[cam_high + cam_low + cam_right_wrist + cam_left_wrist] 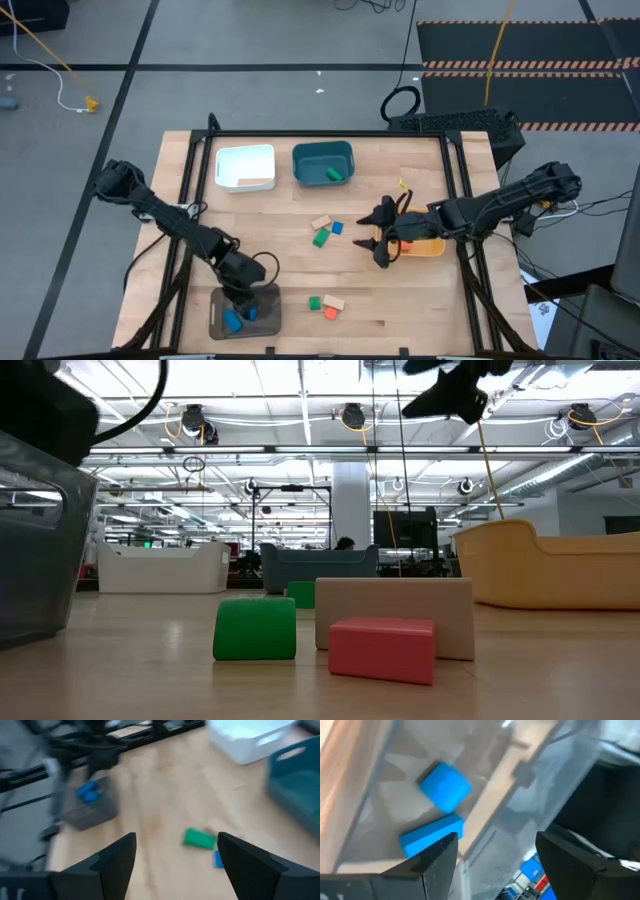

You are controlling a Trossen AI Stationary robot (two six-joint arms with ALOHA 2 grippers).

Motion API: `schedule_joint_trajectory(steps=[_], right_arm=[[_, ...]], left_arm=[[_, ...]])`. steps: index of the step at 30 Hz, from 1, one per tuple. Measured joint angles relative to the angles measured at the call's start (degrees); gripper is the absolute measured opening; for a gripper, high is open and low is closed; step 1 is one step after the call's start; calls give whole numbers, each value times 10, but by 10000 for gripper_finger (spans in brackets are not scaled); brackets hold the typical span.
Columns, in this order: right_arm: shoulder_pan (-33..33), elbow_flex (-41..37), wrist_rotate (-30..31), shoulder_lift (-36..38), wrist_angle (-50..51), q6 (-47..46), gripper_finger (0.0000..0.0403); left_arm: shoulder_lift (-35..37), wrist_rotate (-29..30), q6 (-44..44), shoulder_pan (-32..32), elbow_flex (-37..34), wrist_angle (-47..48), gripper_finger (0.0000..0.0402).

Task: Sort & place blocks by color
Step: Put the blue block into the black bin

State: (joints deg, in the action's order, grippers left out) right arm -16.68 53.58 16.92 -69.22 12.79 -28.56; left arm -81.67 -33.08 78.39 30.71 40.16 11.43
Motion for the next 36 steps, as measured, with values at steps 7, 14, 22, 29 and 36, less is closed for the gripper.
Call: schedule_joint_trajectory(steps=[7,14,22,29,36], right_arm=[[28,0,26,-29,-10,103,270],[58,0,26,-88,-31,68,270],[66,0,25,-124,-46,184,270],[67,0,25,-127,-50,462,270],[89,0,26,-163,-54,507,270]], left_arm=[[3,-2,-1,-28,0,-130,262],[12,14,-51,-69,0,-218,259],[12,60,-241,-140,0,-272,262],[12,96,-413,-181,0,-360,264],[12,97,-476,-200,0,-454,264]])
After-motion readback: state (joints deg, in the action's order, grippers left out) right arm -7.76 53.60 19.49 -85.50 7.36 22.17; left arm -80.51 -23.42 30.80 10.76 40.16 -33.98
